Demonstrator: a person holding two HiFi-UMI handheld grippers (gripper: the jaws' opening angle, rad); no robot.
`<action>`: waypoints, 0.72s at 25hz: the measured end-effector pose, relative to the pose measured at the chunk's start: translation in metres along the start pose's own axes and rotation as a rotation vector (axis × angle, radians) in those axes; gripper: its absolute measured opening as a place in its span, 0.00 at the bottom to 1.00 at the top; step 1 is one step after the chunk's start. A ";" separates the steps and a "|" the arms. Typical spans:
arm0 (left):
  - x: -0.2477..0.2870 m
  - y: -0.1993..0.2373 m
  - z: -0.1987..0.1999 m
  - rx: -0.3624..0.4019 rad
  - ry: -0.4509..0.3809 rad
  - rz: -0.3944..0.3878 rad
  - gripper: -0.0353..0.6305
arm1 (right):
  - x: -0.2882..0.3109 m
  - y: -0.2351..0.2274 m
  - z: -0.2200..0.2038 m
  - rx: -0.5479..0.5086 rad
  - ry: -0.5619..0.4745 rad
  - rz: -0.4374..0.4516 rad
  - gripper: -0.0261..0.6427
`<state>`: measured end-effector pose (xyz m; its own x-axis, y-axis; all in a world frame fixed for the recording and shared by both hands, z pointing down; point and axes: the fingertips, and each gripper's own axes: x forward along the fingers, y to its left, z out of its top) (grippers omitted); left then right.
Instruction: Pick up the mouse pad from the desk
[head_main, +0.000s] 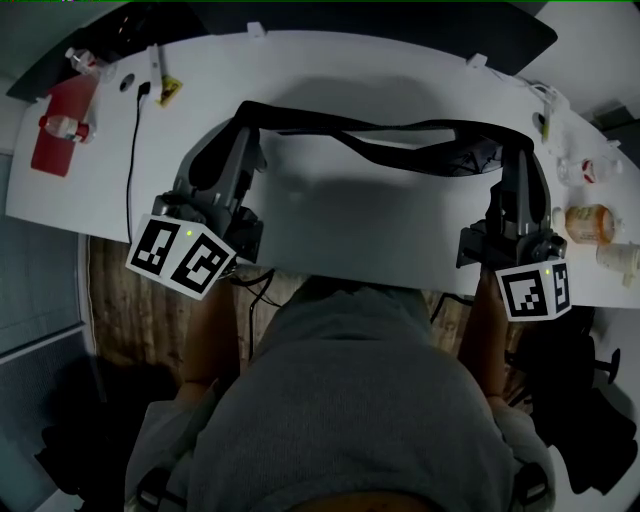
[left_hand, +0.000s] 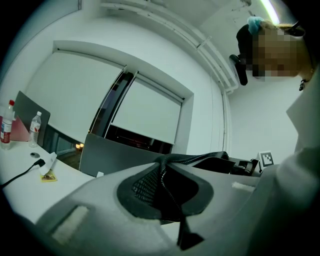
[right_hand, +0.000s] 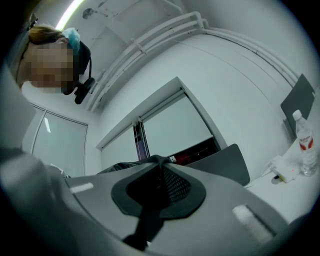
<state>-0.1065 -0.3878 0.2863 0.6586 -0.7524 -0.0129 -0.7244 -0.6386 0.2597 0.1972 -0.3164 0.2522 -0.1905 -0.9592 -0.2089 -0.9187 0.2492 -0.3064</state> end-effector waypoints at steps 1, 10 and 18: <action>-0.003 -0.001 0.001 0.002 -0.002 0.000 0.11 | -0.002 0.002 0.000 0.000 -0.004 0.001 0.07; -0.032 -0.027 0.011 0.005 -0.032 -0.002 0.11 | -0.032 0.019 0.020 0.012 -0.033 0.030 0.07; -0.073 -0.083 0.010 -0.004 -0.074 -0.011 0.11 | -0.095 0.029 0.046 0.008 -0.050 0.054 0.07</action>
<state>-0.0965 -0.2817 0.2561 0.6494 -0.7555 -0.0873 -0.7164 -0.6462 0.2631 0.2042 -0.2121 0.2201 -0.2221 -0.9365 -0.2715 -0.9046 0.3018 -0.3011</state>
